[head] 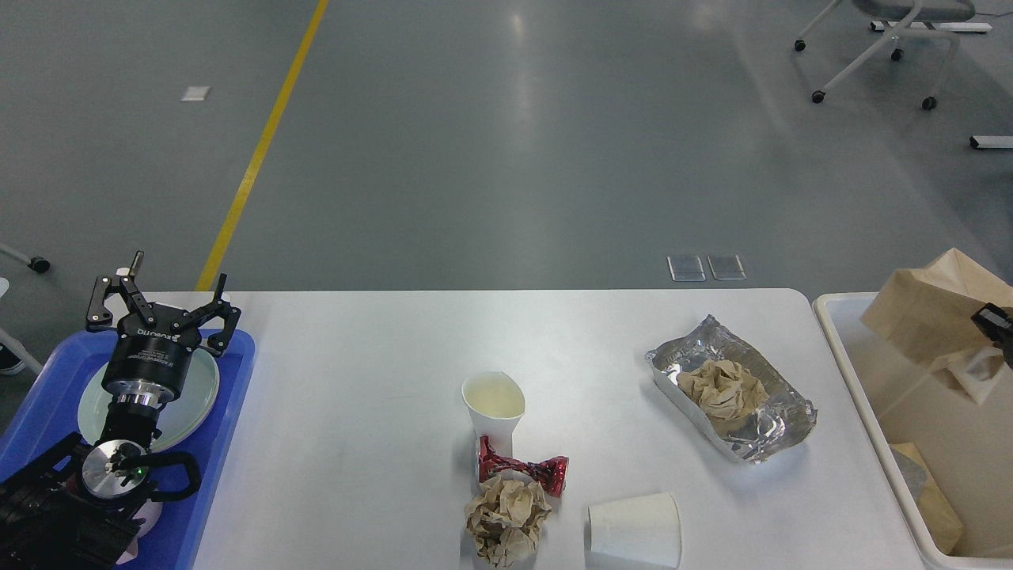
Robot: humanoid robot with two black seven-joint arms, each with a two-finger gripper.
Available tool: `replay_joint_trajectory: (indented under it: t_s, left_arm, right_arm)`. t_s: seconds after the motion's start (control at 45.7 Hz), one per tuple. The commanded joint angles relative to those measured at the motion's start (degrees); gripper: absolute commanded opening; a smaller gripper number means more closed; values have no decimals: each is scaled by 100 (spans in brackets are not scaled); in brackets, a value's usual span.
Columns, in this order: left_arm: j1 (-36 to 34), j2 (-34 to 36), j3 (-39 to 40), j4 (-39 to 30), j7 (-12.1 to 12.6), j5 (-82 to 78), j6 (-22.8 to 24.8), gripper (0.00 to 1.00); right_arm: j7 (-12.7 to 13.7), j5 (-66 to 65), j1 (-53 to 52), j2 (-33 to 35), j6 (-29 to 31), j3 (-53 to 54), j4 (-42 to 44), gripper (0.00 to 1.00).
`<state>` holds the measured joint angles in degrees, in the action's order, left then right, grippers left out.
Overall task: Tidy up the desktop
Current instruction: 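Lift the paper bag and drop it into the white bin, then raise the right gripper out of the bin and up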
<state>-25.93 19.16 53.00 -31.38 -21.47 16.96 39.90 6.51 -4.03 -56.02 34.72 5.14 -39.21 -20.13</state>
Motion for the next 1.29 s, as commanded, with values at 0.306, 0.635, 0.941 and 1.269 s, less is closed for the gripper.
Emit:
replay_joint_trajectory:
  t_s: [0.306,0.635,0.941,1.269]
  left_arm:
    - [0,0,0,0,-7,1,0,98]
    - [0,0,0,0,-7,1,0,98]
    - [0,0,0,0,-7,1,0,98]
    - [0,0,0,0,-7,1,0,98]
  right_arm:
    - [9,86,1532,-1099,-1024,168,1380,0]
    - [0,95,1971,-1319,-1375,317,1380,0]
    - [9,86,2367,-1336,-1428,520,1397,0]
    - [0,95,2481,-1389,-1657,529,1371,79]
